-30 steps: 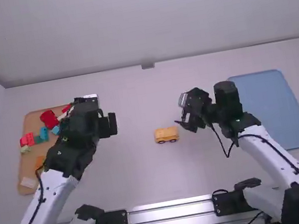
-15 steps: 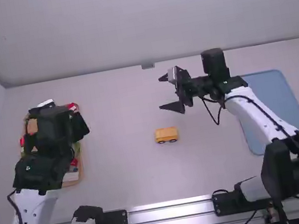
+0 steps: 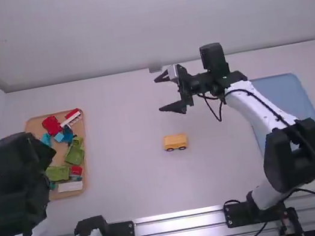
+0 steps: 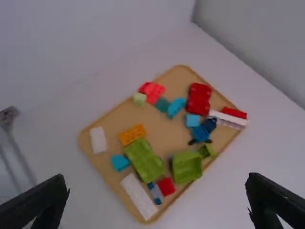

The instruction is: Assemble lego blocks to make yellow taxi

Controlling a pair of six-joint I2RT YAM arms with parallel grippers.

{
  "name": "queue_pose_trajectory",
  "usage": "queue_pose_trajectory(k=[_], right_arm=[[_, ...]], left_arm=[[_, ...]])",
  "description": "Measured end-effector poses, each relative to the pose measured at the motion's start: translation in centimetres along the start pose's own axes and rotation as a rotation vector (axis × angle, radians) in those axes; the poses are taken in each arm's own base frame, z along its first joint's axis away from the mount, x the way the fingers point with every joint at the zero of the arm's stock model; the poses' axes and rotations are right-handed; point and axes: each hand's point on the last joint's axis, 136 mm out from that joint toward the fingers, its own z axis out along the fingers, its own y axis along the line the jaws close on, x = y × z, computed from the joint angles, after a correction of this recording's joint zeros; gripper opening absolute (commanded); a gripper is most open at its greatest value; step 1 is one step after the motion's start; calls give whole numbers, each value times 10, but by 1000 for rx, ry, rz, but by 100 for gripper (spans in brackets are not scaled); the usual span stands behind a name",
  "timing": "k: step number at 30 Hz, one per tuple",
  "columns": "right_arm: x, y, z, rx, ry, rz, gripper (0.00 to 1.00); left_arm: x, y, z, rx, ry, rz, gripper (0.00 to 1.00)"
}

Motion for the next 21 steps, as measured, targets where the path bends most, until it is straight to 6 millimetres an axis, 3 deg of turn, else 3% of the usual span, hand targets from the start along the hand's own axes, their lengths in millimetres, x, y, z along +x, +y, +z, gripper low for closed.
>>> queue_pose_trajectory(k=[5, 12, 16, 21], right_arm=[[2, -2, 0, 12, 10, -2, 99], [4, -8, -7, 34, 17, 4, 99], [5, -10, -10, 43, 19, 4, 99], [4, -10, -8, 42, 17, -10, 99]], left_arm=[[-11, 16, 17, -132, 92, -21, 99], [-29, 7, 65, -132, 255, -51, 99], [-26, -10, 95, -94, 383, -32, 99], [-13, -54, 136, -12, 514, 71, 99]])
